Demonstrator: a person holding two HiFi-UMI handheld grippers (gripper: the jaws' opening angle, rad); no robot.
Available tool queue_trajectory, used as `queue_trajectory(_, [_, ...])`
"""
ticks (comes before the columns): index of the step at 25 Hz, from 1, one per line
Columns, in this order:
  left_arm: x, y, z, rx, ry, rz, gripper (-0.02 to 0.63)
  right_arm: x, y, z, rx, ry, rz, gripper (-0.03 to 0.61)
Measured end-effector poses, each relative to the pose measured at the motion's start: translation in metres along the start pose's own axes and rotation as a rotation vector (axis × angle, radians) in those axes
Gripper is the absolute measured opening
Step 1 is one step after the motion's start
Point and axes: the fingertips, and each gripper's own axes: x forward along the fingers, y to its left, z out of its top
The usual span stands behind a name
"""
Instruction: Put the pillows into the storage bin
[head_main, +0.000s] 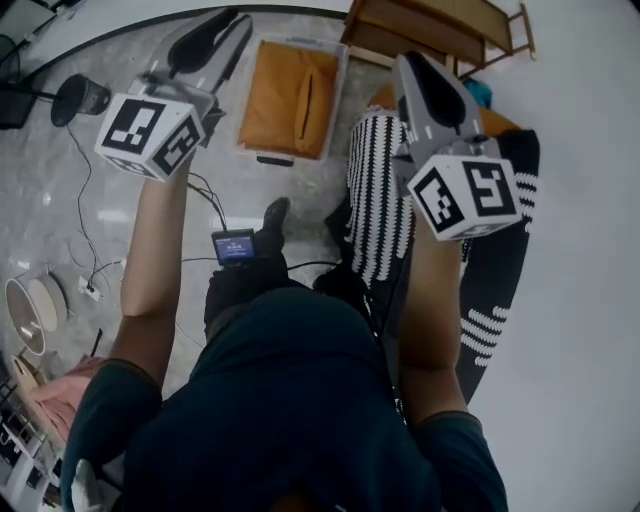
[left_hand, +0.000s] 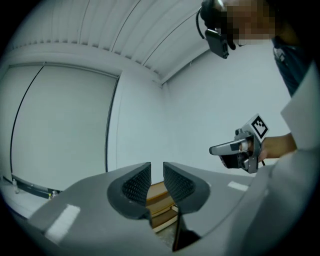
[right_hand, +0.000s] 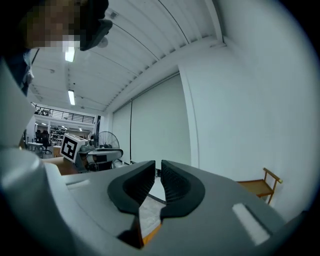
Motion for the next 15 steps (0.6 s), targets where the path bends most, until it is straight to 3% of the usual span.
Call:
queue_trajectory(5, [-0.026,-0.025,0.057,0.049,-0.043,-0.027,0.066,-0.047,0.023,0.048,-0.022,-0.032,-0.011,0.046])
queue_trajectory(15, [-0.026,-0.128,0.083,0.187,-0.073,-0.028,0.064,-0.175,-0.008,0.036,-0.005,-0.065,-0.042,0.046])
